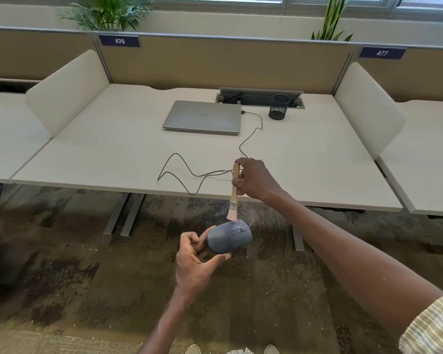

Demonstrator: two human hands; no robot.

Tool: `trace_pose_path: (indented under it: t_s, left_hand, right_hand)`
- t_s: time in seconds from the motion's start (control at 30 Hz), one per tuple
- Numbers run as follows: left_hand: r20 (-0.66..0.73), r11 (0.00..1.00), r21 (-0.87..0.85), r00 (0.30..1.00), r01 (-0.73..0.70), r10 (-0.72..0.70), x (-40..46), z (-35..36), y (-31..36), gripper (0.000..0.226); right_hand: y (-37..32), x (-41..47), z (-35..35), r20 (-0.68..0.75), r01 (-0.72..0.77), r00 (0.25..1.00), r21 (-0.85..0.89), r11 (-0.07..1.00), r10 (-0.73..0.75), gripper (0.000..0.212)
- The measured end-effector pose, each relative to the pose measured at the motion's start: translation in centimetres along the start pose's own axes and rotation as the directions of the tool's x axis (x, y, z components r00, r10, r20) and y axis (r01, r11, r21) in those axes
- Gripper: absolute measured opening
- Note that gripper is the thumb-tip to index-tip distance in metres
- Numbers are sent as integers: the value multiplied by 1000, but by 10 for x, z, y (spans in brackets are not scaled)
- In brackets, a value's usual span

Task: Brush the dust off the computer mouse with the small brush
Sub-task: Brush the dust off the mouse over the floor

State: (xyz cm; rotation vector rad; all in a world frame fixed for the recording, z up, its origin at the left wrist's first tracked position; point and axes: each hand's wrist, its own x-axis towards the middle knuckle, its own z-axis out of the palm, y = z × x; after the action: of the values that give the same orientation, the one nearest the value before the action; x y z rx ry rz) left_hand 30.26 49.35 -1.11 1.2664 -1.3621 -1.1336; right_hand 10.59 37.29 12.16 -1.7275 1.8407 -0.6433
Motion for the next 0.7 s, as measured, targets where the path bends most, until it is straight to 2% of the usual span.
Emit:
trace_pose_path:
  t_s: [0.13,0.3,0.4,0.57,0.7]
  left_hand:
    - [-3,1000,-7,1000,24,-24,1,-1,-5,75]
    - [3,1000,-11,1000,25,-25,-1,-1,-5,75]
    - [16,999,-24,999,35,-35,-3,-2,-8,77]
    - [8,997,-62,999,43,-42,-4,-5,-5,79]
    - [27,991,-125,999,50,-47,-3,-7,-2,93]
  right_hand:
    - [-9,-9,3,-4,65,998,138,988,-65,28]
    - [-9,-14,9,30,81,996,123,989,-85,42]
    - [-1,-13,3,-8,84,996,80,993,-83,44]
    - [8,-22,-7,-67,156,987,222,963,-144,41]
    - [13,-37,-12,-52,227,974,289,930,-221,38]
